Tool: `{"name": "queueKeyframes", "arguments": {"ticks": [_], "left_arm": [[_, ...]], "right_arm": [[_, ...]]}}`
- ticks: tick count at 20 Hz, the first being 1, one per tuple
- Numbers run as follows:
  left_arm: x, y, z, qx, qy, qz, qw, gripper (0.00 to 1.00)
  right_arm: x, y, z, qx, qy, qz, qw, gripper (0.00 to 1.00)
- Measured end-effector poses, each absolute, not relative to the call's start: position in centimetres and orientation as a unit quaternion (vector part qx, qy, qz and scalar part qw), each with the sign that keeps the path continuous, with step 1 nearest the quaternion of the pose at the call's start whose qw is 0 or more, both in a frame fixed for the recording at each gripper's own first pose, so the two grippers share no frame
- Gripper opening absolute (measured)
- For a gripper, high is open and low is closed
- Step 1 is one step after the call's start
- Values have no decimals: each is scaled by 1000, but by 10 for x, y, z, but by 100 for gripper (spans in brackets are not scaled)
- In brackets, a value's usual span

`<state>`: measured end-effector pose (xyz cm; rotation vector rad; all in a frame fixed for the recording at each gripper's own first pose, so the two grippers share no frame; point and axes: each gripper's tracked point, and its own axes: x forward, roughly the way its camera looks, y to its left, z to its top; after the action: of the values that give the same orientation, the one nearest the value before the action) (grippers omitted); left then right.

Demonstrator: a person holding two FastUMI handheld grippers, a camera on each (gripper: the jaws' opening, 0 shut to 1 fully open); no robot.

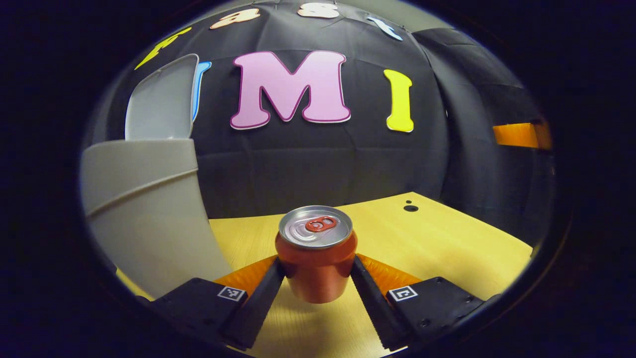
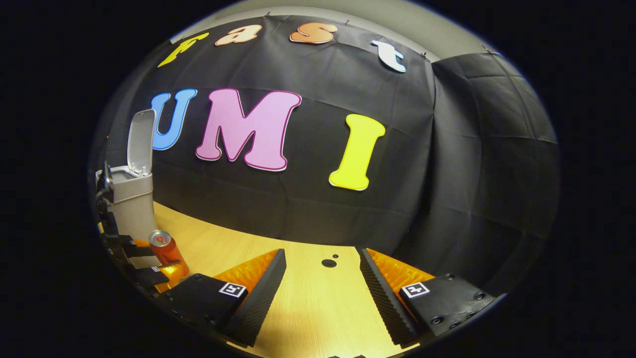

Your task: Press the lid of the desktop garbage bin to open it, pick up the crumpled paper on the desktop and throw it into the bin, then pick up the pop can on the desktop and drop it into the bin, and finally close the garbage bin lid.

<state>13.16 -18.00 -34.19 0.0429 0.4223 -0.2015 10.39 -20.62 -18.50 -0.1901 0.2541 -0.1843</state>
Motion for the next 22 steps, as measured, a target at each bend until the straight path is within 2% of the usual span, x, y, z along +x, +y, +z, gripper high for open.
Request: {"name": "queueKeyframes", "arguments": {"ticks": [7,12,16,22], "left_arm": [[133,-180,-206,11,141,-114,983,89],[152,-127,-115,51,79,-71,993,89],[166,-64,-93,89,64,-11,994,88],[173,13,-117,106,87,48,989,89]], "right_arm": [[108,-183,-149,-76,115,-72,988,97],[108,-155,-127,-55,112,-49,991,97],[104,-125,-109,-45,102,-25,993,97],[104,-99,-96,-39,89,-1,995,96]]}}
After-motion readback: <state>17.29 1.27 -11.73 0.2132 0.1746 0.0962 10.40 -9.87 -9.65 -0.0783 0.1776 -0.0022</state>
